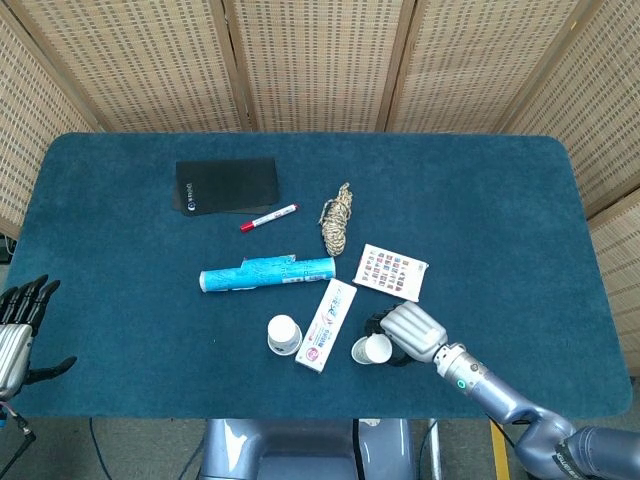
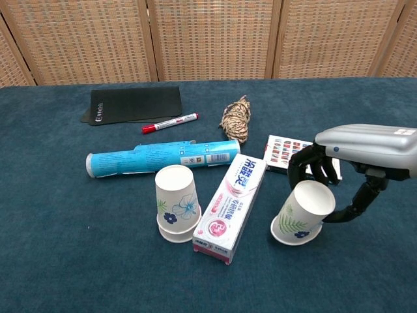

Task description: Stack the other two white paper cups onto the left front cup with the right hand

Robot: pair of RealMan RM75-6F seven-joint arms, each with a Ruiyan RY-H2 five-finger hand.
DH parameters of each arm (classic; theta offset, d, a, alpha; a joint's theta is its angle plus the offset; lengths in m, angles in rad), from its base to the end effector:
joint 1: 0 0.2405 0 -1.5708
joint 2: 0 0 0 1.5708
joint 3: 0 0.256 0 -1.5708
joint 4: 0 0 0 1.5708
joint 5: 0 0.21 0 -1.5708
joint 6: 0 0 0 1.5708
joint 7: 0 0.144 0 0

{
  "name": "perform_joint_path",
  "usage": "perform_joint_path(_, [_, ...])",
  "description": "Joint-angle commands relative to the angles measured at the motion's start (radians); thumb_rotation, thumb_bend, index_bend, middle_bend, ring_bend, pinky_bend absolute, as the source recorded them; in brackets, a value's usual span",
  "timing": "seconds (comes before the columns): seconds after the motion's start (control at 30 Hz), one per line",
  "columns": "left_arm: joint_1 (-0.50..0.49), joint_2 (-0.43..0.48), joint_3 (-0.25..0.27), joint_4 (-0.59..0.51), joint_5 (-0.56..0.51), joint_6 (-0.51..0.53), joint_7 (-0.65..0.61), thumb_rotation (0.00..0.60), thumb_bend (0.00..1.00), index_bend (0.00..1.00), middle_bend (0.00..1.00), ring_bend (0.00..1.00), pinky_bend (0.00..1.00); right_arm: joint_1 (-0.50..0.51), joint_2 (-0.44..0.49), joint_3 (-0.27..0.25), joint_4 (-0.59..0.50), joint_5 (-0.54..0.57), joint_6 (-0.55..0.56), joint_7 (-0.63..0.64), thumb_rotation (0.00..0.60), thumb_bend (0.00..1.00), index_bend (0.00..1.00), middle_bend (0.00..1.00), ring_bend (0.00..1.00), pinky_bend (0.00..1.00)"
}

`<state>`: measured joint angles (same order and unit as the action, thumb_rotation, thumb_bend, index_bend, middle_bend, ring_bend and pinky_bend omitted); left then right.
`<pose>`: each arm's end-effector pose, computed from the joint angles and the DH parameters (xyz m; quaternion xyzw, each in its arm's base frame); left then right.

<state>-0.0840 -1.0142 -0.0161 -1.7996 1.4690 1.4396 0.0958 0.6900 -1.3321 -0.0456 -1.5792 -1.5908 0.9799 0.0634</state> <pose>-0.2903 0.1706 0.1657 -0.6069 -0.4131 -0.3559 0.5782 -0.1745 -0.2817 0.0129 0.8178 -0.3499 0.3707 0.2671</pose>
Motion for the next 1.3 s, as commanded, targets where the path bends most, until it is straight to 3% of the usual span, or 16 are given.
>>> perform_joint_path(0.03, [0.000, 0.001, 0.000, 0.000, 0.001, 0.001, -0.002, 0.600, 0.00, 0.00, 0.00, 0.00, 0.00, -0.003, 0.030, 0.017, -0.040, -0.001, 0.020, 0.012, 0.600, 0.47, 0.53, 0.57, 0.55, 0.56])
perform_joint_path(0.37, [0.001, 0.005, 0.006, -0.002, 0.014, 0.002, -0.009, 0.600, 0.00, 0.00, 0.00, 0.00, 0.00, 0.031, 0.172, 0.124, -0.285, 0.025, 0.048, -0.008, 0.600, 0.47, 0.53, 0.57, 0.55, 0.56])
perform_joint_path(0.5, [0.002, 0.006, 0.008, -0.004, 0.020, 0.005, -0.008, 0.600, 0.00, 0.00, 0.00, 0.00, 0.00, 0.104, 0.182, 0.210, -0.376, 0.147, -0.040, -0.081, 0.600, 0.48, 0.52, 0.57, 0.55, 0.56])
perform_joint_path(0.67, [0.003, 0.007, 0.008, -0.004, 0.020, 0.007, -0.012, 0.600, 0.00, 0.00, 0.00, 0.00, 0.00, 0.161, 0.162, 0.254, -0.418, 0.286, -0.103, -0.182, 0.600, 0.48, 0.52, 0.57, 0.55, 0.56])
perform_joint_path(0.97, [0.003, 0.014, 0.006, -0.001, 0.017, 0.004, -0.031, 0.600, 0.00, 0.00, 0.00, 0.00, 0.00, 0.254, 0.085, 0.256, -0.423, 0.489, -0.145, -0.394, 0.600, 0.48, 0.52, 0.56, 0.55, 0.56])
perform_joint_path(1.3, [0.003, 0.020, 0.005, 0.000, 0.016, 0.004, -0.044, 0.600, 0.00, 0.00, 0.00, 0.00, 0.00, 0.327, -0.001, 0.256, -0.392, 0.632, -0.117, -0.524, 0.600, 0.48, 0.52, 0.56, 0.55, 0.56])
